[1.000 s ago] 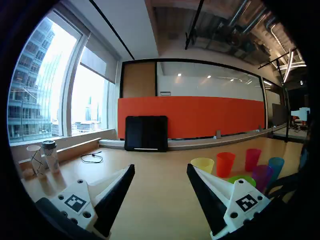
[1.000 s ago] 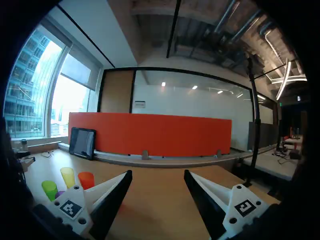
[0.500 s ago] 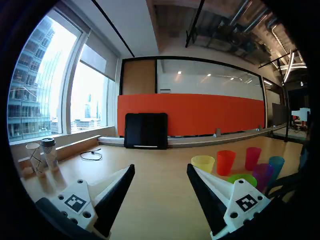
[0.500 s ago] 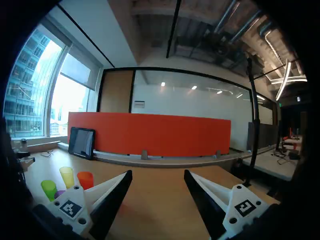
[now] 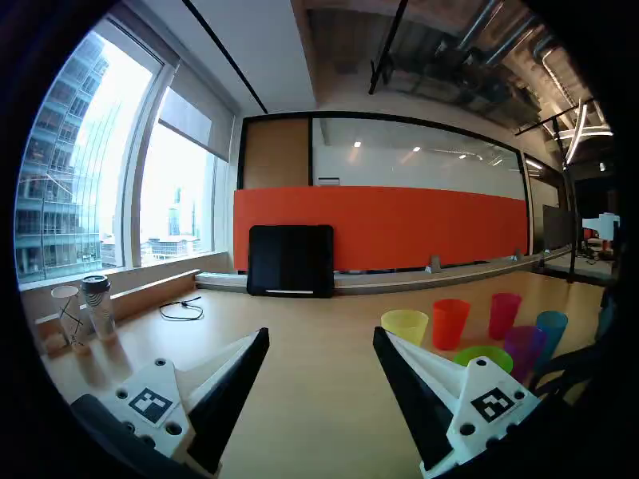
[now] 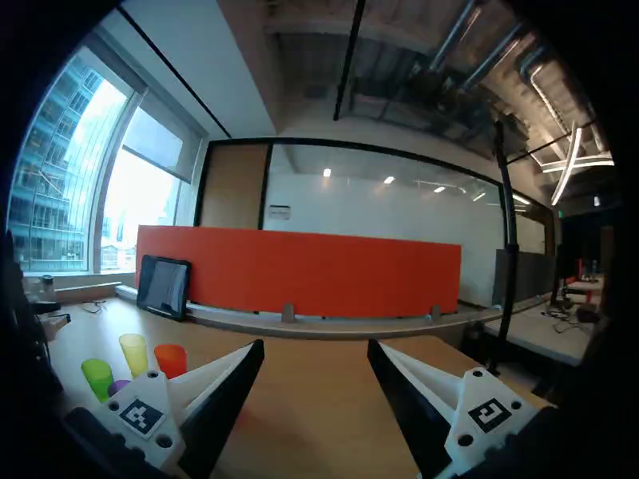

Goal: Pour water

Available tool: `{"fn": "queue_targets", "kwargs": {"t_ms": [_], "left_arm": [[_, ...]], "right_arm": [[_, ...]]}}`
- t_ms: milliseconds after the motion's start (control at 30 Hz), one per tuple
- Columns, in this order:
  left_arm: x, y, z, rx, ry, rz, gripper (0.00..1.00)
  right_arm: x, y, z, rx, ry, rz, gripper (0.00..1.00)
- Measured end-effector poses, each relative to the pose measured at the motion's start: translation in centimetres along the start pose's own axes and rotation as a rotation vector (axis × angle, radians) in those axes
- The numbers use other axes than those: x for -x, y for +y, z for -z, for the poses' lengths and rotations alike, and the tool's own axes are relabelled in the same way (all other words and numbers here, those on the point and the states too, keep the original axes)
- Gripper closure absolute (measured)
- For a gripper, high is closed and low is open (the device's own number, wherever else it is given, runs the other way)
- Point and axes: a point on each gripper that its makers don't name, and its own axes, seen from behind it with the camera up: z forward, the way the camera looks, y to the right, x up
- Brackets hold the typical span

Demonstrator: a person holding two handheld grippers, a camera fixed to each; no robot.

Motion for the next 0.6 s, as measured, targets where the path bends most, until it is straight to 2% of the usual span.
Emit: {"fn": "queue_targets", "kwargs": {"t_ms": [467, 600], "left_arm": [[0.0, -0.1, 0.0, 0.0, 0.0, 0.0, 0.03], [0.0, -0.1, 0.0, 0.0, 0.0, 0.0, 0.03]], "right_arm": [[1.9, 1.0, -0.4, 0.001, 0.023, 0.006, 0.0], [3.0, 1.0, -0.6, 0.002, 0.024, -0.016, 0.0]]}}
